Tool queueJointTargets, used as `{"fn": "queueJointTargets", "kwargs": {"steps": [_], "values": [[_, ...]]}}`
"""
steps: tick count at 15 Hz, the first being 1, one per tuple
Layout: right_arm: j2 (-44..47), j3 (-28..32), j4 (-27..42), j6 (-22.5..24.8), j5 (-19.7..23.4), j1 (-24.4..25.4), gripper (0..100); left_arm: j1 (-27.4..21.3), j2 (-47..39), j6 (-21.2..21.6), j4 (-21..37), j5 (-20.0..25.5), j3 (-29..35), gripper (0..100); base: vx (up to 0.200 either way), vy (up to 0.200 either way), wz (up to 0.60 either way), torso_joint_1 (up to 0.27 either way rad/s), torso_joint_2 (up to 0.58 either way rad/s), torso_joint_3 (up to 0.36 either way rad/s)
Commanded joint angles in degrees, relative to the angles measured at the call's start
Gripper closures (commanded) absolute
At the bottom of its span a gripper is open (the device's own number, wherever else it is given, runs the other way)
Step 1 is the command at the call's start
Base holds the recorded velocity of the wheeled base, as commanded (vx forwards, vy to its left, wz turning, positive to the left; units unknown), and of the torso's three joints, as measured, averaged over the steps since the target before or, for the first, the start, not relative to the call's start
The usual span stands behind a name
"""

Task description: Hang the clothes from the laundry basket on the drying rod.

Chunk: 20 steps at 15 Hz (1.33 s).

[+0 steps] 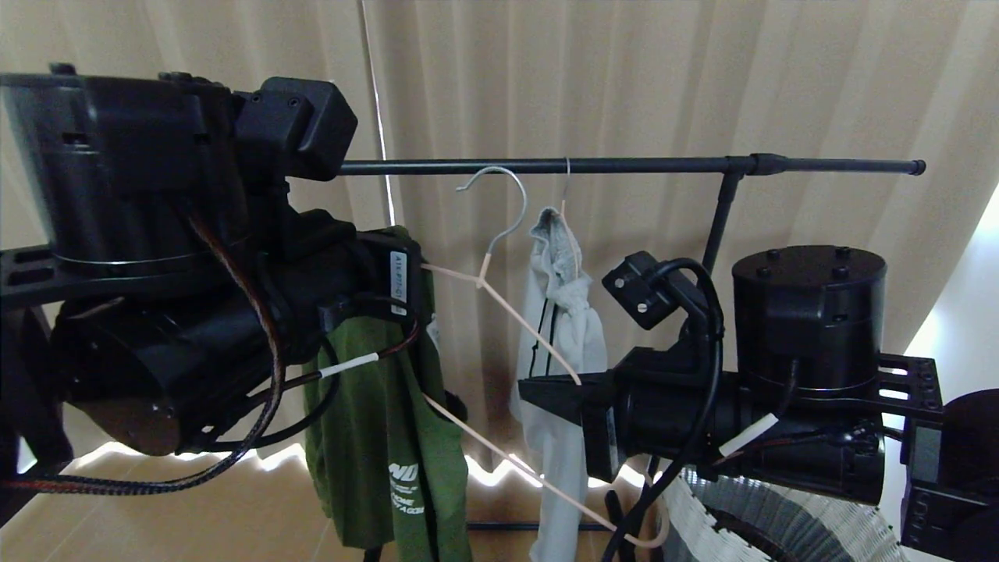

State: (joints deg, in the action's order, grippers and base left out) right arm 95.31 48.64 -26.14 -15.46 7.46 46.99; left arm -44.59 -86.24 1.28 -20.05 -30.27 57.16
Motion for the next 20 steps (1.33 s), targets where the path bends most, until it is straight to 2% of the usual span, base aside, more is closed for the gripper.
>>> {"fn": "queueJointTargets", "kwargs": {"steps": [1,5,8,10,12,20], "values": [[0.3,0.1,-0.1,0.0,0.0,0.0,100,-0.8,0.5,0.0,0.0,0.0,-0.4,100,0.0,0.0,0.0,0.0,0.0,0.0],[0.6,0.7,-0.1,0.1,-0.1,-0.5,100,-2.9,1.6,-0.2,0.1,0.5,-1.1,100,0.0,0.0,0.0,0.0,0.0,0.0],[0.5,0.9,-0.1,0.3,-2.5,-1.0,100,-2.3,2.2,-0.3,2.9,1.9,-1.7,100,0.0,0.0,0.0,0.0,0.0,0.0],[0.5,1.1,-0.1,0.3,-2.7,-1.8,100,-2.5,4.5,-0.2,3.4,8.6,-3.0,100,0.0,0.0,0.0,0.0,0.0,0.0],[0.2,1.3,-0.1,0.4,-2.7,-1.8,100,-2.4,5.1,-0.3,4.0,11.3,-4.3,100,0.0,0.0,0.0,0.0,0.0,0.0],[-1.3,1.4,-0.1,0.4,-3.7,-2.1,100,-2.4,5.5,-0.3,3.7,11.4,-7.0,100,0.0,0.0,0.0,0.0,0.0,0.0]]}}
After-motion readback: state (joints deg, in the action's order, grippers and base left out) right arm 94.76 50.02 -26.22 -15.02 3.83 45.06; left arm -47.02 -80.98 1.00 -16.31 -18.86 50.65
